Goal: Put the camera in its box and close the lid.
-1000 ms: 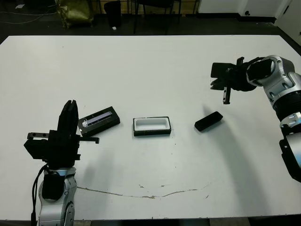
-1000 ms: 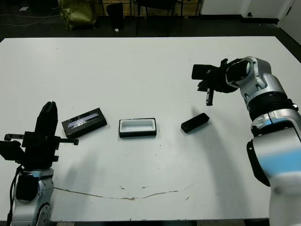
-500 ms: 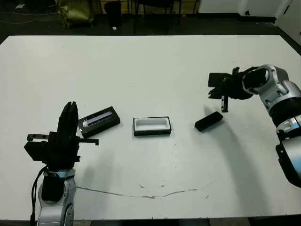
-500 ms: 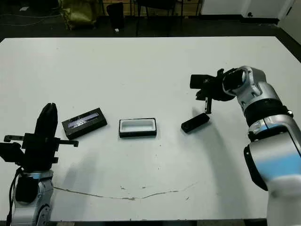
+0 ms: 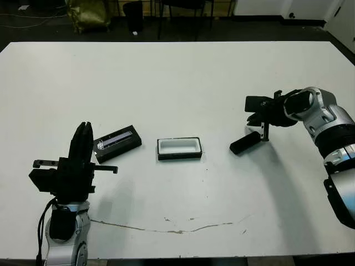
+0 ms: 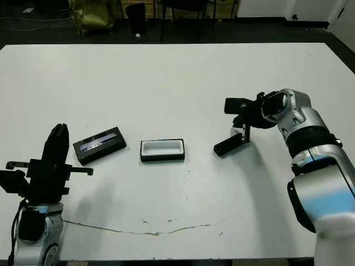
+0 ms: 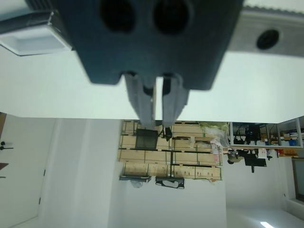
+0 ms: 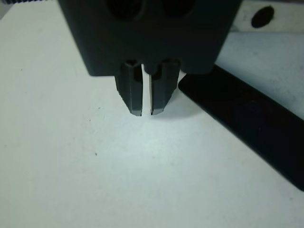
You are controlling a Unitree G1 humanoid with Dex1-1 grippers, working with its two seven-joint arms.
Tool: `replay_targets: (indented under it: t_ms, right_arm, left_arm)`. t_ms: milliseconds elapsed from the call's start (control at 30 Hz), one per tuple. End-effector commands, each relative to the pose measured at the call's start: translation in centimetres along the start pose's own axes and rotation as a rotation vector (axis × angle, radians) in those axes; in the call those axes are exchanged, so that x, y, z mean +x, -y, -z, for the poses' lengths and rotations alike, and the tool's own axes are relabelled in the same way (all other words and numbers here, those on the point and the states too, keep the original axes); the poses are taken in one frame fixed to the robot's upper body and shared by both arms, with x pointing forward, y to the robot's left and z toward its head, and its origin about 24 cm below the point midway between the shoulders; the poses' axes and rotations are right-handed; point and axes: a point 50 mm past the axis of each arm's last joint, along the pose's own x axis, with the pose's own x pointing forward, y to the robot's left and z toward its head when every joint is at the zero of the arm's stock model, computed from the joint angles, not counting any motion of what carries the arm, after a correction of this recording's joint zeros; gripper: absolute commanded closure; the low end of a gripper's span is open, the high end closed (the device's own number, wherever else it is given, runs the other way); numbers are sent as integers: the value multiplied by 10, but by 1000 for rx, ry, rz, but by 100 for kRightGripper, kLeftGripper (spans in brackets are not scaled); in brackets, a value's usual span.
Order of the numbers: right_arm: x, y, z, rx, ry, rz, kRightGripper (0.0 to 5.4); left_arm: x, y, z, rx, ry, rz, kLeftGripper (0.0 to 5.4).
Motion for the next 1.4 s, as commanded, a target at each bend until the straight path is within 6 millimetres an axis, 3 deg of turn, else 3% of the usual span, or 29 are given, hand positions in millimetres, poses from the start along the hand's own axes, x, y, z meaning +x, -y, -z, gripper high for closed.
replay_targets:
  t_ms: [33, 600, 867, 1400]
  right_arm:
    - [0, -5, 9, 0, -28, -15, 540]
    - [-3, -8, 18, 30, -35, -29, 540]
    - [-1, -12, 16, -41, -20, -52, 540]
    - [1, -20, 19, 34, -43, -116, 540]
  left_arm:
    - [-2, -1, 4, 9, -31, -8, 538]
    - [-2, 1, 5, 1, -26, 8, 538]
    - [-3, 3, 4, 5, -35, -6, 538]
    - [-6, 4, 6, -4, -39, -14, 538]
